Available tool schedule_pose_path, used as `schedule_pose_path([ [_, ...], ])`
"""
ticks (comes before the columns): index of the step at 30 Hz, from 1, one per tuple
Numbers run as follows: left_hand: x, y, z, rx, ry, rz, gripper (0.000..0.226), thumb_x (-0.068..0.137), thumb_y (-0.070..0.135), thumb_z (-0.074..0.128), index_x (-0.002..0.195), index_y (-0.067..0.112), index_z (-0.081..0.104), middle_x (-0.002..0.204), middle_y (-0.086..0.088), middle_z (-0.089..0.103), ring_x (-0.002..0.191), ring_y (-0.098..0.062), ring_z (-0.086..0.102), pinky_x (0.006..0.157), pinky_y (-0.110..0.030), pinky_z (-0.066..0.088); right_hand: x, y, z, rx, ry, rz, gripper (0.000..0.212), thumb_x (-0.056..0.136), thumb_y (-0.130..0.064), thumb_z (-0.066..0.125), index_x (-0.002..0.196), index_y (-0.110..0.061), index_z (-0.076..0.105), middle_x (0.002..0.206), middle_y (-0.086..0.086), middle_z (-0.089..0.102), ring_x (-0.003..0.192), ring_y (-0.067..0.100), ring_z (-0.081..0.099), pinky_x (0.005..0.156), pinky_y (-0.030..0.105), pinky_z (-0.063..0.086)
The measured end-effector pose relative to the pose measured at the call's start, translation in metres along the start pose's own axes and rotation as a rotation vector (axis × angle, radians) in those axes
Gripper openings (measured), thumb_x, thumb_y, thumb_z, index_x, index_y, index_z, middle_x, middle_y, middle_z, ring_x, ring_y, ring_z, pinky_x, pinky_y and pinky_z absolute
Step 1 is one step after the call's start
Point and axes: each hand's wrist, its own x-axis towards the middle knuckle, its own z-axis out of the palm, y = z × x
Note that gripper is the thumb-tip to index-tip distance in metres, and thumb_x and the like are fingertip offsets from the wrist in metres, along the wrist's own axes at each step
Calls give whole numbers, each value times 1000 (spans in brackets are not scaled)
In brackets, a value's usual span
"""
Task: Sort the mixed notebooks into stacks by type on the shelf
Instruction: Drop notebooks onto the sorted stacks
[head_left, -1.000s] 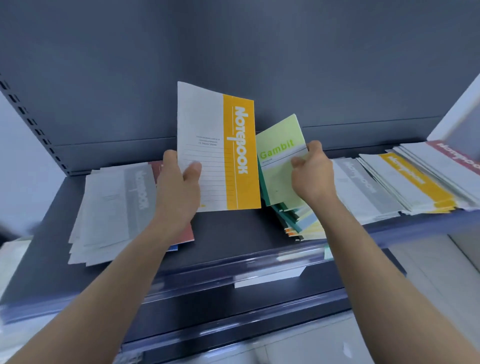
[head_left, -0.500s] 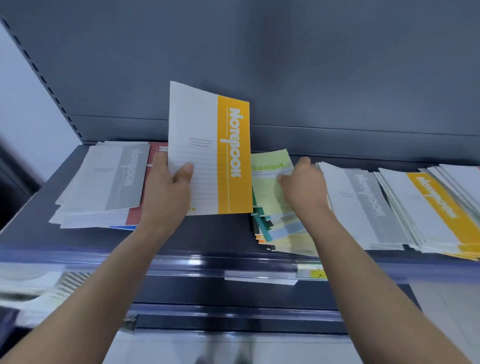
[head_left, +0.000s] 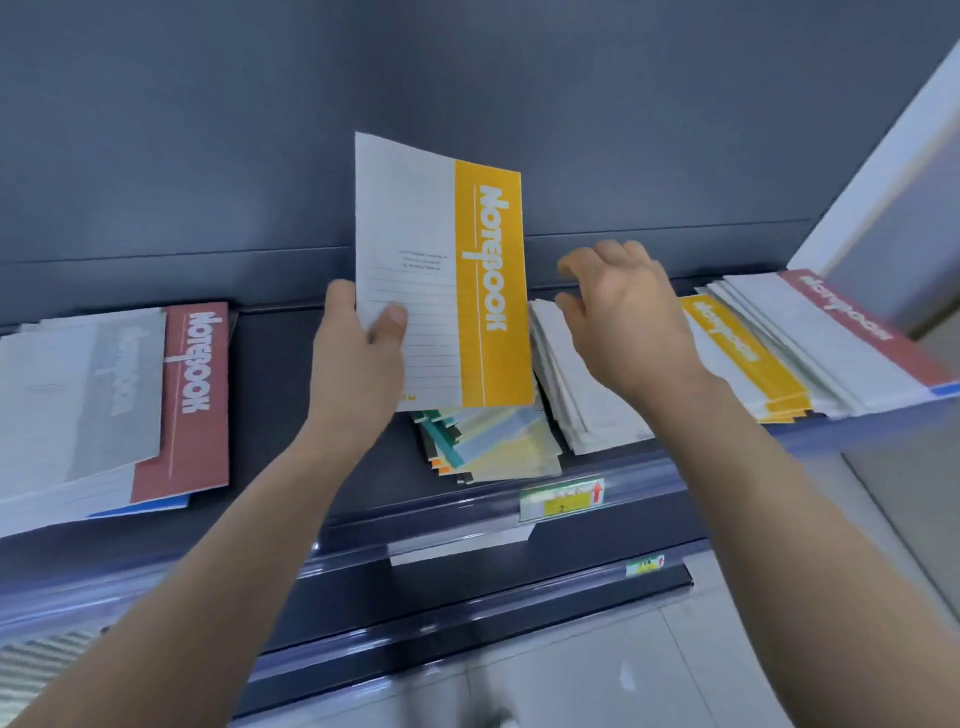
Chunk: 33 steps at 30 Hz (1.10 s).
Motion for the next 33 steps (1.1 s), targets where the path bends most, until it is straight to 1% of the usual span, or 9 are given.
schedule_pose_path([
  [6,-4,23,57,17,-117,20,8,99,19,44,104,13,43,84,22,50,70,4,50,47,0,37,-20,55,-19,-77,118,70,15,83,-6,60,96,2,62,91,22,62,85,40,53,70,42,42],
  [11,-7,41,117,68,-149,-12,12,100,23,41,107,14,42,85,20,49,71,1,49,52,-14,37,-26,109,-21,-101,139,76,17,83,-7,62,97,1,63,90,22,62,84,41,54,68,43,42],
  [17,-18,57,219,135,-128,-115,17,100,26,41,106,10,41,82,8,49,66,-5,47,51,-23,36,-29,199,-19,-85,145,15,16,83,-9,60,96,-1,64,90,19,63,83,38,54,67,41,40],
  [19,-24,60,256,140,-142,-178,18,99,24,40,108,8,41,87,3,53,69,-8,49,56,-28,42,-29,230,-18,-80,117,2,17,85,-11,59,99,-2,64,94,18,63,87,38,54,71,42,41],
  [23,-33,59,314,147,-142,-335,30,98,21,41,124,5,40,111,-5,55,92,-23,55,84,-37,50,-29,280,-15,-48,19,-42,24,90,-15,55,110,-3,61,107,18,60,100,38,50,83,44,39],
  [25,-37,58,333,160,-146,-405,33,99,20,42,126,3,37,115,-7,54,96,-24,53,81,-32,46,-29,295,-13,-15,-11,-51,26,90,-15,55,113,-3,60,110,18,60,102,38,50,84,44,38],
  [29,-39,54,360,177,-130,-529,13,97,14,45,106,7,38,82,4,44,67,-11,43,52,-21,33,-28,312,-13,49,-45,-71,28,92,-16,52,118,-5,58,115,15,58,106,35,48,86,41,37],
  [31,-37,47,368,216,-120,-554,11,93,9,49,88,10,40,74,3,43,60,-8,40,54,-22,38,-28,318,-14,45,-76,-84,30,95,-19,48,122,-8,54,120,11,56,110,32,46,88,39,35],
  [33,-37,46,372,298,-144,-538,10,90,8,53,86,10,44,76,1,48,62,-10,45,60,-27,43,-29,324,-17,58,-86,-92,30,96,-20,47,122,-9,53,121,11,55,111,31,46,89,37,35],
])
